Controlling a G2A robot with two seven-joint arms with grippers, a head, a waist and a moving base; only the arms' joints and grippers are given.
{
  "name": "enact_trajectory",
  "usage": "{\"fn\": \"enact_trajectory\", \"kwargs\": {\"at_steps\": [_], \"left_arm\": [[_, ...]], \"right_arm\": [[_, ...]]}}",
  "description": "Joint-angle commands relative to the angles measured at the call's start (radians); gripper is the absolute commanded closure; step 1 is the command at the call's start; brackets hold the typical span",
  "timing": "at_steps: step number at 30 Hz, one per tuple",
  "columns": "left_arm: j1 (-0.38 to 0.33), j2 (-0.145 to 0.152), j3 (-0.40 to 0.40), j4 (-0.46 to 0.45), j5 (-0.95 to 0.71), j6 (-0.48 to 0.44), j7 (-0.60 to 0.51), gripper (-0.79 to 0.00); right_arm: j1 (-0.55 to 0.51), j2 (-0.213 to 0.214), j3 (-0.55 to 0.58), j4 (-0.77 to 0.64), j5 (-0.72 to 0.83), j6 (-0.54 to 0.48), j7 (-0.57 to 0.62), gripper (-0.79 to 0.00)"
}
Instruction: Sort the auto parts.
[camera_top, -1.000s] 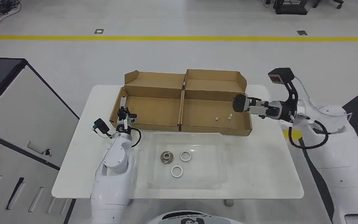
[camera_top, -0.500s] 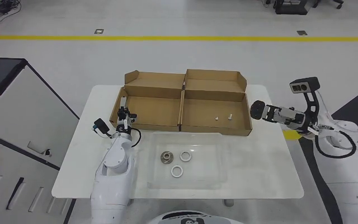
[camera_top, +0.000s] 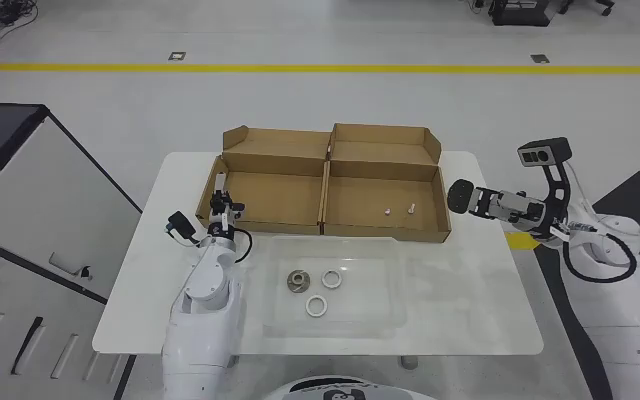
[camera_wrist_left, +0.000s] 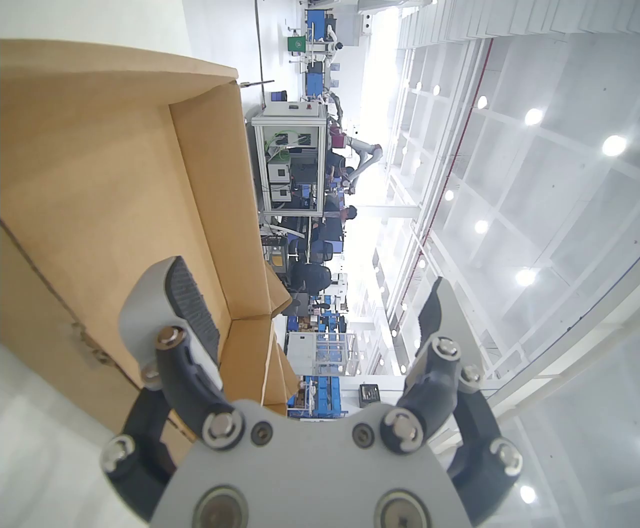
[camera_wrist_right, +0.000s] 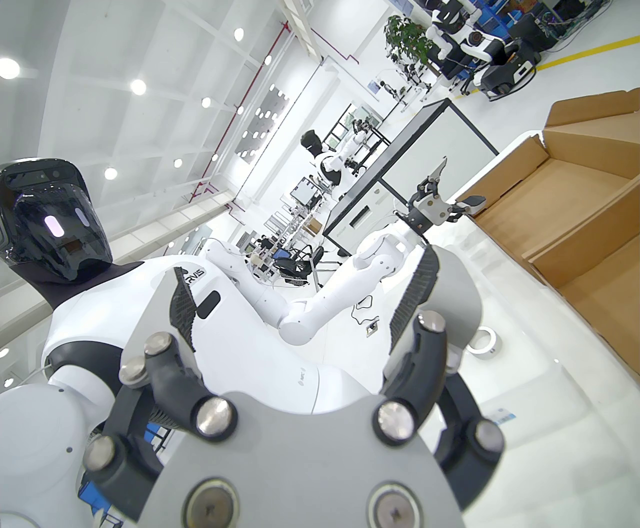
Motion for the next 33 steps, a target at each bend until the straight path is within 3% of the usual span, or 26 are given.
{"fn": "enact_trajectory", "kwargs": {"at_steps": [1,11,17,24,29,33], "left_arm": [[-0.001,0.001,-0.002,-0.016,0.001,0.003,-0.004,-0.785],[0.053,0.030,0.011,-0.290,0.278,0.107,-0.125,-0.785],[0.090,0.053,0.074,-0.427,0.502,0.127,-0.330,-0.785],[0.125,0.083,0.129,-0.517,0.786,0.000,-0.501,-0.785],[0.145,0.102,0.145,-0.563,0.881,-0.105,-0.620,-0.785],[0.148,0.111,0.142,-0.580,0.882,-0.120,-0.672,-0.785]], "right_arm": [[0.000,0.000,0.000,0.000,0.000,0.000,0.000,-0.785],[0.000,0.000,0.000,0.000,0.000,0.000,0.000,-0.785],[0.000,0.000,0.000,0.000,0.000,0.000,0.000,-0.785],[0.000,0.000,0.000,0.000,0.000,0.000,0.000,-0.785],[0.000,0.000,0.000,0.000,0.000,0.000,0.000,-0.785],[0.000,0.000,0.000,0.000,0.000,0.000,0.000,-0.785]]}}
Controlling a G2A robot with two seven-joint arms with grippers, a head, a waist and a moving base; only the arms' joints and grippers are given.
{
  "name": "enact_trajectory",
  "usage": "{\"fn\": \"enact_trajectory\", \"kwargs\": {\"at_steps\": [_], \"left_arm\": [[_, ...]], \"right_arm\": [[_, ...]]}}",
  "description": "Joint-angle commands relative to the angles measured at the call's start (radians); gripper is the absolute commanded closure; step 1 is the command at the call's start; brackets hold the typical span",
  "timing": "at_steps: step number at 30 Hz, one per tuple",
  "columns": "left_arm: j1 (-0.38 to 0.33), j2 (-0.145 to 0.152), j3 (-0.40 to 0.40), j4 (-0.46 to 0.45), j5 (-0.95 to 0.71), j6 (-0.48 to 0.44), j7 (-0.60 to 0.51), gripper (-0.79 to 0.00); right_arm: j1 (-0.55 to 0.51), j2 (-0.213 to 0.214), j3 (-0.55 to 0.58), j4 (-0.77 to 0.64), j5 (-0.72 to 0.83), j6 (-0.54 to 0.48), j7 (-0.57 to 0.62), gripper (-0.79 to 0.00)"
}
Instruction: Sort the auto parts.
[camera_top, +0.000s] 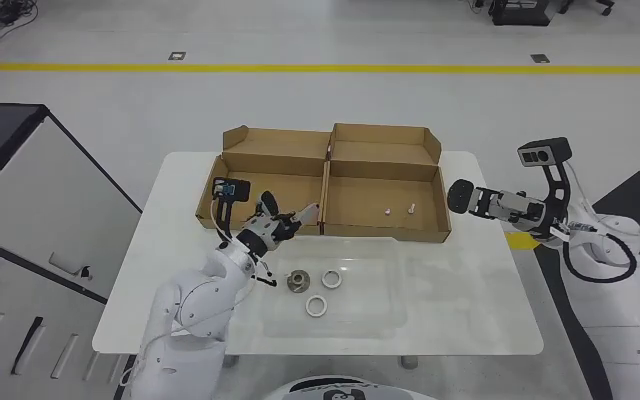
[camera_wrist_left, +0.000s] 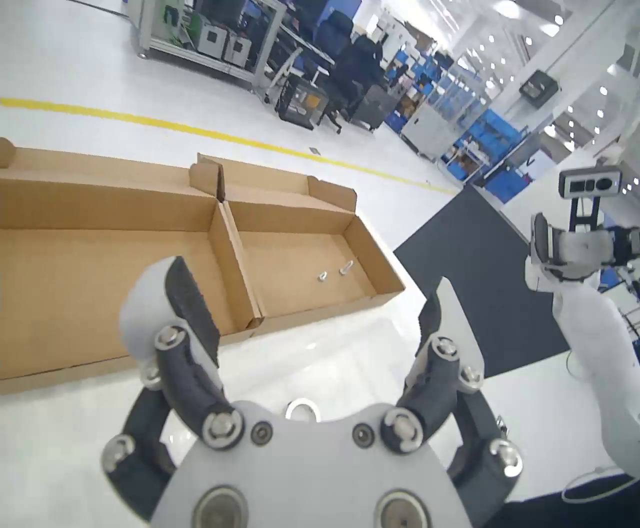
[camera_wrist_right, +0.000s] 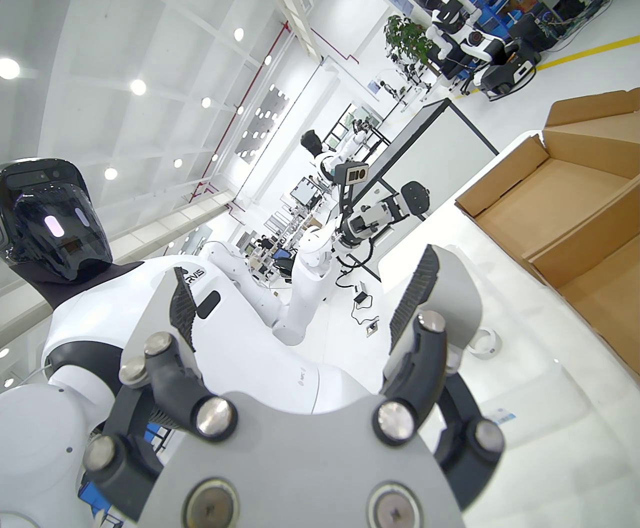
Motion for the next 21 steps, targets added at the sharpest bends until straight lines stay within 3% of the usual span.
{"fn": "enact_trajectory", "kwargs": {"at_steps": [1,17,21], "left_arm": [[0.000,0.003,-0.001,-0.001,-0.006,0.003,-0.011,-0.785],[-0.007,0.008,0.004,0.000,0.005,-0.005,-0.014,-0.785],[-0.074,0.026,0.037,-0.045,0.162,-0.084,-0.202,-0.785]], "right_arm": [[0.000,0.000,0.000,0.000,0.000,0.000,0.000,-0.785],[0.000,0.000,0.000,0.000,0.000,0.000,0.000,-0.785],[0.000,0.000,0.000,0.000,0.000,0.000,0.000,-0.785]]}}
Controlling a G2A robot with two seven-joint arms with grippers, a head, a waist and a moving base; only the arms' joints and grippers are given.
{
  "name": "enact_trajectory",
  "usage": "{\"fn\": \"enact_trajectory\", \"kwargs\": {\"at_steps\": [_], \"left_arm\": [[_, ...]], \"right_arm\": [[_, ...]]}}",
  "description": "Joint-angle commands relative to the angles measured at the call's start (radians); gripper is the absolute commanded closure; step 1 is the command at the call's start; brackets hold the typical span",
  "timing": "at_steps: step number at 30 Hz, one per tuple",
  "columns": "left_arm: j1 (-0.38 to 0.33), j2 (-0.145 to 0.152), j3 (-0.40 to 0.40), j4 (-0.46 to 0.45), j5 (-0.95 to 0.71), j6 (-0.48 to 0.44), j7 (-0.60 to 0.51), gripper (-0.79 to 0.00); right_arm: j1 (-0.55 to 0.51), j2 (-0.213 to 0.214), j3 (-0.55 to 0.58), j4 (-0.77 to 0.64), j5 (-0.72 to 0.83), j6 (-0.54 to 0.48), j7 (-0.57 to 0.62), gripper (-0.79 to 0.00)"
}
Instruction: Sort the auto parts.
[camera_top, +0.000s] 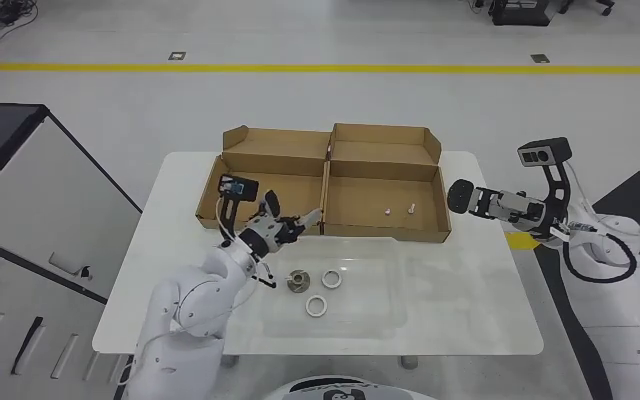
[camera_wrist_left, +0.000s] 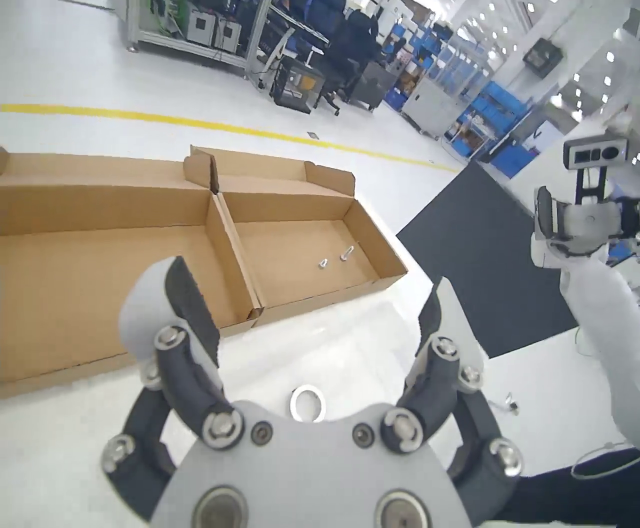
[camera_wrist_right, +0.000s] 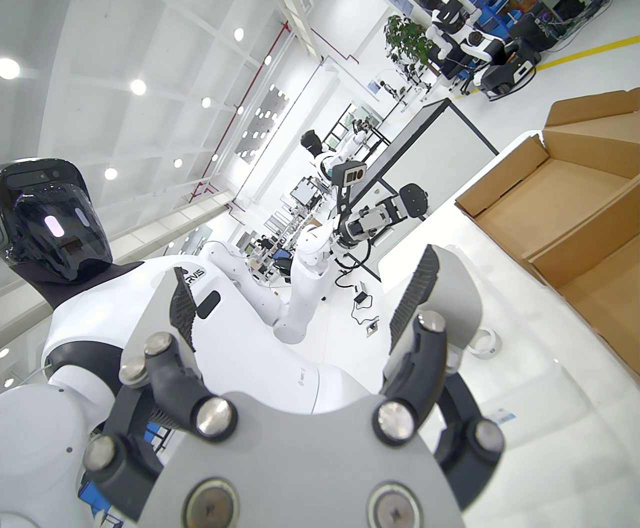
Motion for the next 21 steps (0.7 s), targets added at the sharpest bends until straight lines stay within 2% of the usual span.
{"fn": "enact_trajectory", "kwargs": {"at_steps": [1,5,10,13,16,21], "left_arm": [[-0.049,0.009,0.031,-0.027,0.095,-0.034,-0.142,-0.785],[-0.146,0.014,0.114,-0.059,0.165,-0.035,-0.333,-0.785],[-0.269,0.010,0.221,-0.031,0.207,0.056,-0.579,-0.785],[-0.340,0.009,0.284,0.005,0.244,0.050,-0.688,-0.785],[-0.389,0.008,0.351,0.043,0.294,0.033,-0.757,-0.785],[-0.419,0.014,0.449,0.120,0.298,-0.045,-0.757,-0.785]], "right_arm": [[0.000,0.000,0.000,0.000,0.000,0.000,0.000,-0.785],[0.000,0.000,0.000,0.000,0.000,0.000,0.000,-0.785],[0.000,0.000,0.000,0.000,0.000,0.000,0.000,-0.785],[0.000,0.000,0.000,0.000,0.000,0.000,0.000,-0.785],[0.000,0.000,0.000,0.000,0.000,0.000,0.000,-0.785],[0.000,0.000,0.000,0.000,0.000,0.000,0.000,-0.785]]}}
